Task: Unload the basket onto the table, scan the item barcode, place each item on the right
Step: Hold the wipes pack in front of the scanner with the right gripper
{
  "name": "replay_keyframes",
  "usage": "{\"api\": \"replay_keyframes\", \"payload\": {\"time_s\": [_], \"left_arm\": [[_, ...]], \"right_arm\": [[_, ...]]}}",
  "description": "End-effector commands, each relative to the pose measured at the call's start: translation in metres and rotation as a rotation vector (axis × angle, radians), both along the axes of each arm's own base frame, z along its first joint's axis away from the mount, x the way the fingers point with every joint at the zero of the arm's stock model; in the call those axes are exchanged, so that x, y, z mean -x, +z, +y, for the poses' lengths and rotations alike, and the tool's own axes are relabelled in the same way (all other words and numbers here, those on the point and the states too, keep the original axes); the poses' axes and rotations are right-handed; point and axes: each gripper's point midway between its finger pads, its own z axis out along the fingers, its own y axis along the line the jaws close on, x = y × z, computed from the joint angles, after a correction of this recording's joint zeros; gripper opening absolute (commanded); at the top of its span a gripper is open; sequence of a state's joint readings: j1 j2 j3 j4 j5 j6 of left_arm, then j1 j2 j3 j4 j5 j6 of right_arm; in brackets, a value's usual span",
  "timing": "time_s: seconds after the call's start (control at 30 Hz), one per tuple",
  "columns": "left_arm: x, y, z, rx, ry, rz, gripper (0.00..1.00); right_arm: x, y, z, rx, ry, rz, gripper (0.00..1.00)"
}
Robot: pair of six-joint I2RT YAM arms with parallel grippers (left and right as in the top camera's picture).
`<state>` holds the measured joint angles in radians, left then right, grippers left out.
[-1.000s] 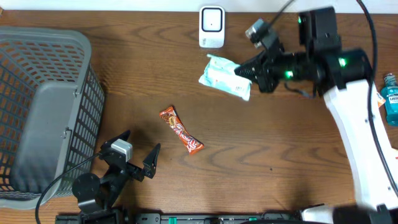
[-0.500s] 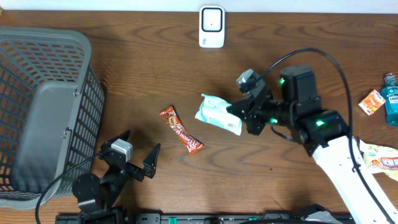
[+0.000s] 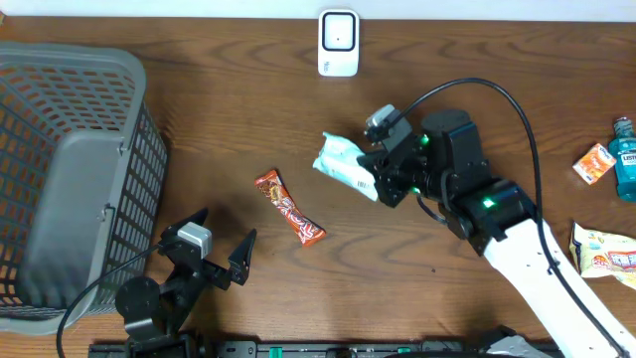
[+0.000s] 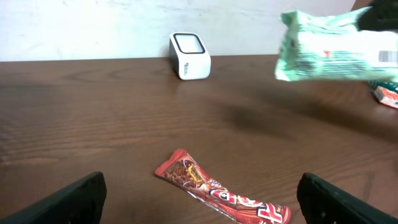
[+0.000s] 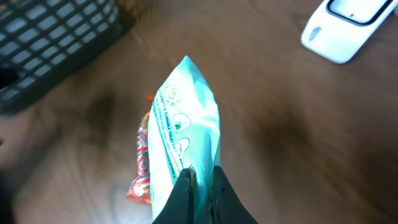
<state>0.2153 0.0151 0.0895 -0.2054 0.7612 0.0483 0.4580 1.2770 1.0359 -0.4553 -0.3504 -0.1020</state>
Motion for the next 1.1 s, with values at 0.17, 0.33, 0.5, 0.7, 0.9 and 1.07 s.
{"api": "replay_keyframes", "payload": {"time_s": [0.17, 0.33, 0.5, 0.7, 0.9, 1.07], "left_arm": [[0.002, -0.011, -0.002, 0.015, -0.011, 0.037, 0.98], [0.002, -0.011, -0.002, 0.015, -0.011, 0.037, 0.98], [0.002, -0.011, -0.002, 0.015, -0.011, 0.037, 0.98], [0.002, -0.011, -0.002, 0.015, -0.011, 0.037, 0.98], [0.002, -0.011, -0.002, 0.015, -0.011, 0.037, 0.98], [0.002, -0.011, -0.002, 0.015, -0.011, 0.037, 0.98]], "right_arm": [[-0.05, -0.04, 0.023, 0.055, 0.043, -0.096, 0.01], [-0.098, -0.058, 0.037, 0.162, 0.117, -0.346, 0.01], [-0.146, -0.051, 0.041, 0.227, 0.064, -0.618, 0.01], [-0.183, -0.019, 0.052, 0.216, 0.005, -0.994, 0.01], [-0.231, -0.023, 0.055, 0.278, -0.043, -1.073, 0.01], [-0.258, -0.018, 0.055, 0.304, -0.104, -1.072, 0.01]]}}
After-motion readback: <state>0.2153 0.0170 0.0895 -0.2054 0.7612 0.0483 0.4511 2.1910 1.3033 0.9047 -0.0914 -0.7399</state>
